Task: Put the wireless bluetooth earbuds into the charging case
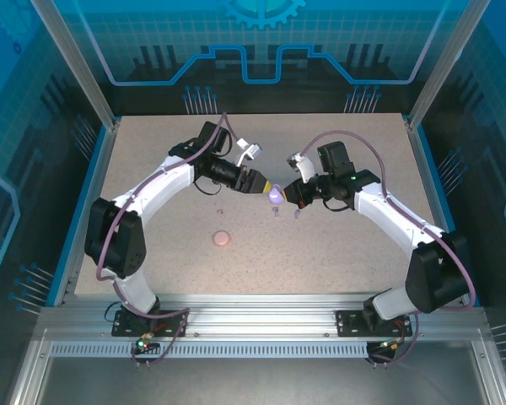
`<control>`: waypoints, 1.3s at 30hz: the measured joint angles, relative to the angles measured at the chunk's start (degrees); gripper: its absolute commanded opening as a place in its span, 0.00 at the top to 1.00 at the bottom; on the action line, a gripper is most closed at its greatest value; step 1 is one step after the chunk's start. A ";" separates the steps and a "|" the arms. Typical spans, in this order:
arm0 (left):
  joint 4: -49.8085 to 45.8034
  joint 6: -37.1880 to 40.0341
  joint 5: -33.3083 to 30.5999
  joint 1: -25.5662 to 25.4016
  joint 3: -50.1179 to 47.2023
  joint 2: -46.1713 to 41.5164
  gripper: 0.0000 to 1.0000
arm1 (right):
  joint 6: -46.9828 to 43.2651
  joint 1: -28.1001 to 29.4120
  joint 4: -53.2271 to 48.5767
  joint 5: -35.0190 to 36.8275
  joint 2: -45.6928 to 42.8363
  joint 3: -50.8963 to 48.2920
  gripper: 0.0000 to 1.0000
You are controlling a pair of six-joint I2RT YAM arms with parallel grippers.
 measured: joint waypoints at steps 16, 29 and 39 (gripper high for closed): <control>-1.57 0.52 4.63 -2.27 0.85 3.43 0.46 | -0.57 0.72 -0.66 -0.15 2.34 2.84 1.00; -1.51 0.50 4.98 -2.34 0.83 4.04 0.57 | -0.52 0.72 -0.63 -0.22 2.71 3.08 1.00; -0.87 0.22 4.98 -2.34 0.83 4.44 0.67 | -0.52 0.72 -0.61 -0.61 2.73 3.08 1.00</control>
